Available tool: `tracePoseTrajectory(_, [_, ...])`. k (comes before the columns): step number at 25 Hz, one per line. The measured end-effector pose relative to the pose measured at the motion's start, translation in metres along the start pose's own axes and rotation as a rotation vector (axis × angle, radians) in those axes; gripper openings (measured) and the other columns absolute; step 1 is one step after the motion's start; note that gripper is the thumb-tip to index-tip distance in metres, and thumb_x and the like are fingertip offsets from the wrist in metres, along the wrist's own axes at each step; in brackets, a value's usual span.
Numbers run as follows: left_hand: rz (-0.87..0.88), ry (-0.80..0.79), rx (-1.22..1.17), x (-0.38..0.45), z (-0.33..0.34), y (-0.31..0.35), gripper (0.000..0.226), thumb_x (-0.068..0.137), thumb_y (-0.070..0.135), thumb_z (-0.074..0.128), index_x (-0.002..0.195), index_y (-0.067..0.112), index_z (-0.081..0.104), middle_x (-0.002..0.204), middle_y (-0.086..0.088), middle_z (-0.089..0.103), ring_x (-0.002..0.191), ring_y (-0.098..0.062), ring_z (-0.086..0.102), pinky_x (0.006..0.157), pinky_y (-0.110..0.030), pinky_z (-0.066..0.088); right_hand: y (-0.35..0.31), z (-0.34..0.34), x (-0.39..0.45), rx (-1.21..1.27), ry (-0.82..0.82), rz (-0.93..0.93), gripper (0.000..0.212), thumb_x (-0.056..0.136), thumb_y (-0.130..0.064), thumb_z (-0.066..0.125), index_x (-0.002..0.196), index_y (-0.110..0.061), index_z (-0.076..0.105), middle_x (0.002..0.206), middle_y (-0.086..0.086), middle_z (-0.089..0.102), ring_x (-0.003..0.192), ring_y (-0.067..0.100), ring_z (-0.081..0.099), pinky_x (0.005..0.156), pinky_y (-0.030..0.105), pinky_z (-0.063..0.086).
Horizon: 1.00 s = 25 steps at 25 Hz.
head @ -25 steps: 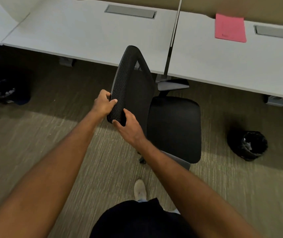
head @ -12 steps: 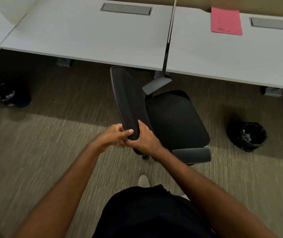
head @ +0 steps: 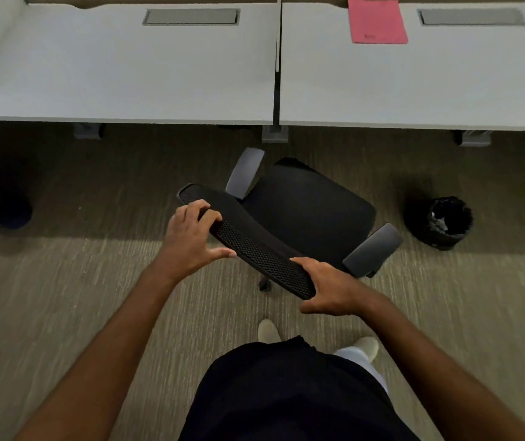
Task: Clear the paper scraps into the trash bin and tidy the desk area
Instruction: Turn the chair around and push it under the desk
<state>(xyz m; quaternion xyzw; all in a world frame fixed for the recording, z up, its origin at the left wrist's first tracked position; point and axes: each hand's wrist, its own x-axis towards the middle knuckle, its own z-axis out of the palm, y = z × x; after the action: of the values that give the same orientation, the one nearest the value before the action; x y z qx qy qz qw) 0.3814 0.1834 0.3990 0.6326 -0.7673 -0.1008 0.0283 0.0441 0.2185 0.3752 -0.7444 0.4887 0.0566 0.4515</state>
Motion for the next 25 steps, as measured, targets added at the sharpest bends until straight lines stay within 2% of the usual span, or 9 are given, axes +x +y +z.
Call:
tracePoseTrajectory(2, [0.088, -0.076, 0.079, 0.008, 0.002, 0.006, 0.098, 0.062, 0.096, 0.049, 0.135, 0.031, 0.053, 0.148, -0.003, 0.044, 0.139, -0.028, 0.038, 0.121, -0.053, 0.029, 0.011, -0.005, -0.013, -0.072, 0.034, 0.038, 0.093, 0.067, -0.057, 0.07, 0.15, -0.038, 0.032, 0.133, -0.012, 0.055, 0.116, 0.011, 0.058, 0.093, 0.036, 0.057])
tracePoseTrajectory(4, [0.207, -0.146, 0.085, 0.015, 0.006, 0.02, 0.101, 0.063, 0.101, 0.04, 0.135, 0.032, 0.055, 0.141, 0.004, 0.054, 0.135, -0.021, 0.046, 0.123, -0.053, 0.025, 0.019, -0.007, -0.024, -0.141, 0.117, 0.09, 0.081, 0.07, -0.069, 0.067, 0.141, -0.04, 0.042, 0.125, -0.014, 0.06, 0.112, 0.011, 0.062, 0.089, 0.036, 0.058])
tracePoseTrajectory(5, [0.26, -0.166, 0.087, 0.017, 0.009, 0.029, 0.1, 0.065, 0.102, 0.037, 0.134, 0.032, 0.056, 0.136, 0.007, 0.059, 0.132, -0.018, 0.05, 0.123, -0.05, 0.026, 0.023, -0.006, -0.029, -0.2, 0.172, 0.113, 0.083, 0.071, -0.081, 0.062, 0.14, -0.038, 0.046, 0.125, -0.014, 0.062, 0.111, 0.011, 0.063, 0.09, 0.036, 0.057])
tracePoseTrajectory(7, [0.337, -0.19, 0.115, 0.019, 0.016, 0.049, 0.102, 0.065, 0.104, 0.033, 0.132, 0.032, 0.058, 0.131, 0.01, 0.064, 0.123, -0.014, 0.057, 0.115, -0.043, 0.038, 0.036, -0.004, -0.04, -0.321, 0.287, 0.147, 0.101, 0.066, -0.103, 0.042, 0.141, -0.036, 0.052, 0.127, -0.013, 0.066, 0.113, 0.012, 0.064, 0.092, 0.036, 0.057])
tracePoseTrajectory(9, [0.383, -0.183, 0.138, 0.02, 0.024, 0.068, 0.103, 0.066, 0.105, 0.03, 0.131, 0.031, 0.06, 0.127, 0.01, 0.068, 0.115, -0.015, 0.063, 0.101, -0.039, 0.048, 0.051, -0.004, -0.051, -0.383, 0.377, 0.166, 0.112, 0.06, -0.11, 0.03, 0.139, -0.035, 0.056, 0.127, -0.012, 0.069, 0.112, 0.012, 0.067, 0.09, 0.036, 0.055])
tracePoseTrajectory(12, [0.419, -0.156, 0.142, 0.023, 0.034, 0.094, 0.103, 0.069, 0.104, 0.025, 0.128, 0.028, 0.062, 0.121, 0.007, 0.072, 0.106, -0.018, 0.068, 0.09, -0.039, 0.054, 0.072, -0.013, -0.067, -0.436, 0.46, 0.174, 0.112, 0.061, -0.11, 0.028, 0.133, -0.032, 0.062, 0.119, -0.01, 0.074, 0.105, 0.013, 0.07, 0.086, 0.036, 0.056])
tracePoseTrajectory(16, [0.45, -0.147, 0.178, 0.028, 0.041, 0.125, 0.097, 0.073, 0.102, 0.018, 0.116, 0.028, 0.062, 0.103, 0.005, 0.073, 0.088, -0.018, 0.068, 0.075, -0.036, 0.054, 0.095, -0.028, -0.083, -0.476, 0.512, 0.163, 0.107, 0.065, -0.108, 0.028, 0.126, -0.03, 0.067, 0.111, -0.009, 0.075, 0.099, 0.014, 0.071, 0.084, 0.035, 0.058])
tracePoseTrajectory(25, [0.435, -0.078, 0.177, 0.048, 0.051, 0.178, 0.093, 0.076, 0.1, 0.017, 0.109, 0.025, 0.063, 0.09, 0.002, 0.071, 0.074, -0.018, 0.066, 0.064, -0.033, 0.051, 0.138, -0.074, -0.095, -0.533, 0.472, 0.12, 0.103, 0.067, -0.107, 0.025, 0.123, -0.031, 0.066, 0.107, -0.009, 0.074, 0.095, 0.012, 0.07, 0.079, 0.032, 0.056])
